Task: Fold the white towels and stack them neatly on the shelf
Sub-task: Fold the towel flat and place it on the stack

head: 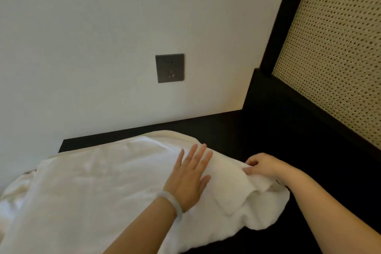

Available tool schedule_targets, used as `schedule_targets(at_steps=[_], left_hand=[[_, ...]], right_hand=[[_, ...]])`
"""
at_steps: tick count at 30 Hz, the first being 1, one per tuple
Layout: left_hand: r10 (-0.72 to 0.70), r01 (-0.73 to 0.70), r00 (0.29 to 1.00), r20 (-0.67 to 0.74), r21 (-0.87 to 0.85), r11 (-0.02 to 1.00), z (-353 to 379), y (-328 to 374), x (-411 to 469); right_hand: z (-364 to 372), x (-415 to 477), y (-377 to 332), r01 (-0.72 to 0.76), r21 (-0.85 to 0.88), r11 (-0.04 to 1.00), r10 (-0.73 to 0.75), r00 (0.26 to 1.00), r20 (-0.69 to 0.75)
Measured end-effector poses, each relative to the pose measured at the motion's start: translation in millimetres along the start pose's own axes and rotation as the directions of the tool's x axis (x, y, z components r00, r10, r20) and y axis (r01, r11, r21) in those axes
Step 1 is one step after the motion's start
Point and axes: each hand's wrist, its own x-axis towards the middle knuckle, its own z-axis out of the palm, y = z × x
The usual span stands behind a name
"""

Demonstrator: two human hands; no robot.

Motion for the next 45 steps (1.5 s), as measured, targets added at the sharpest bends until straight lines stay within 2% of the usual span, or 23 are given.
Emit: schedule_targets(at_steps=[2,4,6,8,10,11,13,14,16,18,21,22,24,27,29,31,33,35,37,38,41,43,45], left_hand=[[0.091,-0.091,0.996,0.016,0.013,0.996,1.4,15.4,9.1],[0.092,-0.091,0.994,0.059,-0.018,0.996,3.4,24.5,12.3],[0.014,-0.009,0.998,0.065,-0.067,0.998,0.8,27.2,9.7],[-0.065,0.067,0.998,0.023,-0.073,0.995,-5.4,24.0,1.9],[-0.096,0.098,0.994,0.042,-0.040,0.994,-10.5,18.0,-10.0],[-0.121,0.122,0.992,0.041,-0.037,0.992,-9.8,14.4,-16.5],[-0.228,0.222,0.972,-0.058,-0.092,0.971,-7.3,8.1,-27.6],[-0.299,0.282,0.946,-0.124,-0.135,0.950,-7.8,6.7,-30.7],[-0.363,0.320,0.909,-0.206,-0.214,0.923,-9.7,7.6,-30.8],[-0.254,0.215,0.950,-0.179,-0.214,0.953,-12.2,13.2,-23.1],[0.004,-0.003,1.000,0.006,-0.078,0.997,-10.3,22.7,-6.7],[0.007,-0.004,0.997,0.074,-0.042,0.999,-7.8,23.2,-3.9],[-0.072,0.081,0.984,0.161,-0.045,0.996,-0.9,20.6,-4.8],[-0.133,0.145,0.981,0.141,-0.078,0.986,5.2,16.8,-15.7],[-0.145,0.154,0.983,0.115,-0.077,0.985,3.9,16.6,-21.7],[-0.159,0.168,0.982,0.101,-0.084,0.982,2.7,20.0,-29.0],[-0.154,0.162,0.985,0.074,-0.108,0.981,5.6,21.8,-40.0],[-0.148,0.151,0.988,0.034,-0.148,0.977,18.8,21.3,-57.2],[-0.131,0.127,0.991,-0.013,-0.178,0.976,32.8,17.9,-73.1],[-0.116,0.100,0.992,-0.053,-0.239,0.966,40.4,15.1,-79.6],[-0.135,0.051,0.966,-0.219,-0.354,0.934,48.6,16.7,-90.3],[-0.200,0.058,0.948,-0.248,-0.483,0.874,39.8,18.9,-93.3],[-0.286,0.062,0.916,-0.281,-0.606,0.793,31.9,15.5,-93.6]], right_hand=[[-1.4,-7.9,-6.5,0.008,-0.009,1.000,-0.007,0.998,0.069],[-0.6,-10.3,-9.5,0.059,0.036,0.998,-0.060,0.998,0.026],[2.3,-11.2,-11.0,0.151,0.107,0.983,-0.134,0.980,-0.150],[8.2,-17.3,-11.9,0.234,0.175,0.956,-0.160,0.921,-0.356],[17.5,-31.8,-13.2,0.350,0.115,0.930,-0.259,0.843,-0.472],[24.0,-39.2,-12.4,0.416,0.016,0.909,-0.371,0.828,-0.420],[41.2,-53.1,-8.8,0.540,-0.166,0.825,-0.561,0.817,-0.131],[47.6,-58.8,-5.7,0.575,-0.210,0.791,-0.589,0.808,-0.006],[48.7,-65.3,0.6,0.591,-0.198,0.782,-0.587,0.805,0.086],[41.4,-69.3,1.6,0.601,-0.210,0.771,-0.582,0.799,0.150],[27.7,-67.9,-3.2,0.549,-0.194,0.813,-0.509,0.832,0.220],[23.9,-64.6,-4.2,0.502,-0.156,0.851,-0.473,0.861,0.188],[17.4,-56.3,-5.0,0.378,0.000,0.926,-0.377,0.923,0.073],[16.6,-37.7,-5.5,0.237,0.154,0.959,-0.228,0.971,-0.074],[22.7,-20.6,-12.9,0.086,0.095,0.992,-0.078,0.993,-0.094],[29.5,-4.6,-29.5,-0.104,-0.032,0.994,0.102,0.994,-0.041],[32.7,4.2,-45.7,-0.200,-0.097,0.975,0.204,0.978,0.037],[33.7,9.5,-57.6,-0.193,0.009,0.981,0.187,0.963,0.195],[41.0,6.5,-64.6,-0.173,0.219,0.960,0.086,0.929,0.359],[47.3,4.4,-66.4,-0.164,0.286,0.944,0.042,0.919,0.391],[68.1,-3.4,-70.7,-0.152,0.450,0.880,-0.023,0.932,0.362],[73.1,-10.3,-70.9,-0.173,0.617,0.768,-0.053,0.942,0.331],[69.3,-18.5,-71.5,-0.109,0.714,0.691,-0.102,0.964,0.246]])
